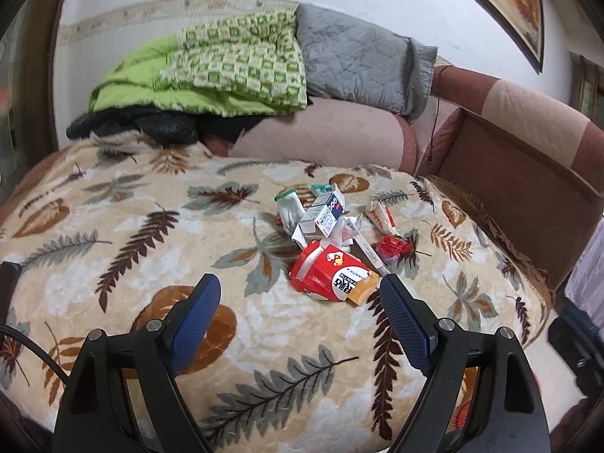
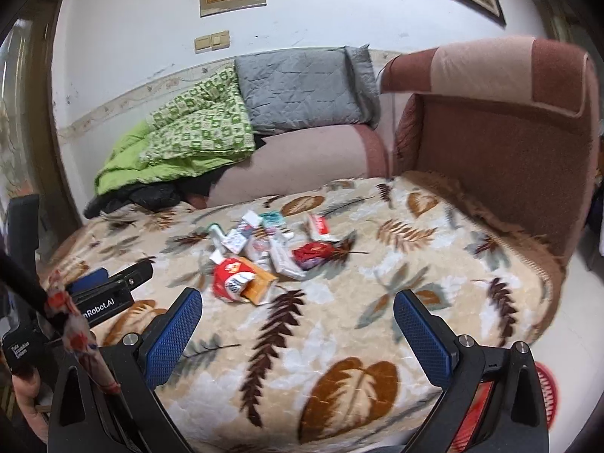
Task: Collect trash
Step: 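Grasp the red-white wrapper with the left tool while the right tool grasps the white medicine box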
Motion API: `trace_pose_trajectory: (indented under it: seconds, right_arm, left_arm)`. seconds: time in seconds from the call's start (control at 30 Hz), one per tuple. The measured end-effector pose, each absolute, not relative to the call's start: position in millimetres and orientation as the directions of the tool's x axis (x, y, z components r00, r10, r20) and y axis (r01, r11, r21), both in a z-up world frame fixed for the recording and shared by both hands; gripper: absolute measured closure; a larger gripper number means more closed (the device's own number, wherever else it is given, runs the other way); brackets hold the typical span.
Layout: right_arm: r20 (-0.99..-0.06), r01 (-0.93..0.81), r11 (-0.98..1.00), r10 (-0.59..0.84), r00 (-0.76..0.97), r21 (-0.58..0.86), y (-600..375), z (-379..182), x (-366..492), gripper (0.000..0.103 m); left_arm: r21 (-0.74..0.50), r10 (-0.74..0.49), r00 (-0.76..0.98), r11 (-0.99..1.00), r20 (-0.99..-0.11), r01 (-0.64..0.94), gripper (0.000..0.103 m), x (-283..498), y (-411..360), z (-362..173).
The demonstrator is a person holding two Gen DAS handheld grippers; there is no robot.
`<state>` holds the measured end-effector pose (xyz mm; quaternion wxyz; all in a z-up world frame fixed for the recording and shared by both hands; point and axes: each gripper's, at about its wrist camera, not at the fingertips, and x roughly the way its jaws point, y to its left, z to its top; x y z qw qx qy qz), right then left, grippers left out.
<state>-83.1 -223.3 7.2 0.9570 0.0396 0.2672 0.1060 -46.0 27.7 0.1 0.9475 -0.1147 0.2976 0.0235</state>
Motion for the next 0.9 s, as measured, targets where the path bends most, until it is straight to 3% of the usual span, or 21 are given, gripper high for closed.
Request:
trace_pose_trajectory:
  seconds: [0.27,0.6,0.67,0.9]
  right_arm:
    - [-0.503,-0.271,0.890,0.435,0.747,0.367,-230.8,-13.1,-28.0,0.000]
    - [-0.483,-0.344,0.776,0.608,0.630,0.528,-241.3,-41.6,76.2,0.006]
    - [-0.485,-0.353,0.745,0.647,0.588,0.566,-238.7,-50.2,96.4,0.011]
    - [-0.593,-0.311,0.731,0.678,0.435,0.607,-212.4,-94.3,174.5,0.014]
  left_arm:
    - [-0.378,-0.268,0.643,0.925,-0.718,-0.036,0.018,20.1,32.7,-15.1]
    - [-0.431,-0.338,0.426,0.891,-0.839,-0.144,0.018,119.8,12.0,-67.7]
    - [-0.414,-0.308,0.413,0.889,-0.857,-0.196,0.018,132.7,11.7,-80.3]
    - [-0.414,-0.313,0.354,0.873,-0.881,-0.259,0.018,154.6,9.5,-113.4]
